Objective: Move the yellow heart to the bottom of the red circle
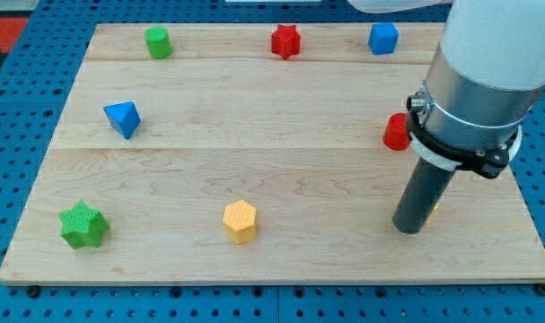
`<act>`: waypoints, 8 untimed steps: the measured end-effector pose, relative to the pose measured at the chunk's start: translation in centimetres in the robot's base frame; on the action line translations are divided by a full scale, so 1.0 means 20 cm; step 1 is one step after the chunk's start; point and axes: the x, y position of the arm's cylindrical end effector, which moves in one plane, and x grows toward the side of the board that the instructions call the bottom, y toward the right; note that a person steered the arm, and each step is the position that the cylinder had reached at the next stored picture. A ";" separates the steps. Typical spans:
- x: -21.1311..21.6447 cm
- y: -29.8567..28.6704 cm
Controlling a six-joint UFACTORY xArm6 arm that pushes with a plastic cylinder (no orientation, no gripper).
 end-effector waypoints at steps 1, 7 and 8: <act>0.06 -0.03; -0.18 0.15; -0.27 0.25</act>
